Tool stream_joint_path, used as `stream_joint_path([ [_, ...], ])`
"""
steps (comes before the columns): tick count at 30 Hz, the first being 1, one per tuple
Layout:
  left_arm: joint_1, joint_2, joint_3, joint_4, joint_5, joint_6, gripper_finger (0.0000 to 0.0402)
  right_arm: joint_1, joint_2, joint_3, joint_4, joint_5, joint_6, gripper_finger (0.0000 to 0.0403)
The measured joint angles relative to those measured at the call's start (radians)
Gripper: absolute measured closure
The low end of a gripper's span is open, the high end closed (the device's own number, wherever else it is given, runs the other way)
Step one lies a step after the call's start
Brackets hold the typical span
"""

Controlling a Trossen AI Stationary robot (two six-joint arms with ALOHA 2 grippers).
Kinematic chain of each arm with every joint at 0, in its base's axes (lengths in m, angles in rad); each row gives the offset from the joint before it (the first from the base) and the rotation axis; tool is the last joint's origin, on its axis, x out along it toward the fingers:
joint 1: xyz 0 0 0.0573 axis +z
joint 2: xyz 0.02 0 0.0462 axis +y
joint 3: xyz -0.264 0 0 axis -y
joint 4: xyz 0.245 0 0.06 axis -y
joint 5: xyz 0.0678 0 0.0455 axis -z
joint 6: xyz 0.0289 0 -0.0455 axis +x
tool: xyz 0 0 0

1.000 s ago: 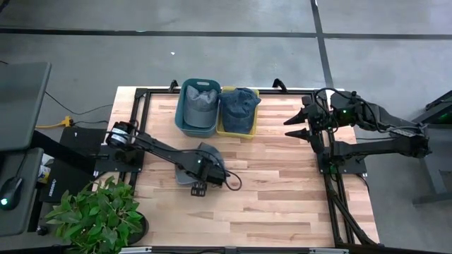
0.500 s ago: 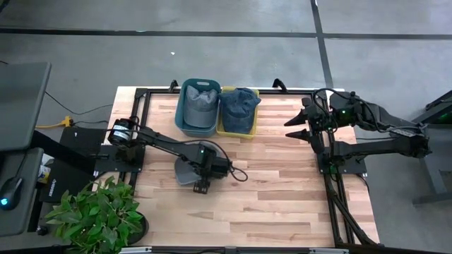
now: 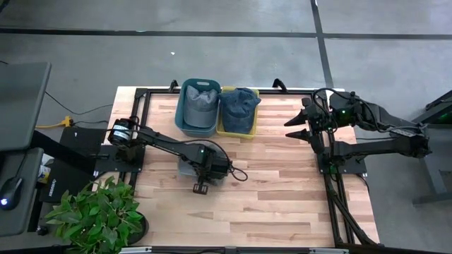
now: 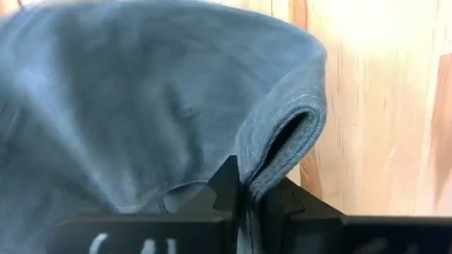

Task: Pick & Place hat
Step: Put the gray cap into the blue bin

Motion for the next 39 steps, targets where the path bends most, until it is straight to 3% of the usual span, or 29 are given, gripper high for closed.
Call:
stream_joint_path([
  [10, 0.001, 0.000, 0.034, -0.044, 0.016, -0.045, 0.0391, 0.000, 0.000, 0.000, 0.004, 0.000, 0.019, 0.0221],
  [16, 0.000, 0.000, 0.180, -0.181, 0.052, -0.029, 0.0392, 0.000, 0.000, 0.000, 0.004, 0.000, 0.026, 0.0221],
  [24, 0.016, 0.000, 0.473, -0.332, 0.058, 0.085, 0.0392, 0.000, -0.007, 0.000, 0.000, 0.006, 0.025, 0.0221],
  [31, 0.113, -0.001, 0.615, -0.237, 0.172, 0.051, 0.0392, 0.000, -0.071, 0.000, -0.091, 0.085, 0.018, 0.0221],
  [39, 0.209, -0.018, 0.633, -0.061, 0.396, 0.035, 0.0393, 0.000, -0.166, 0.000, -0.164, 0.135, 0.002, 0.0221],
])
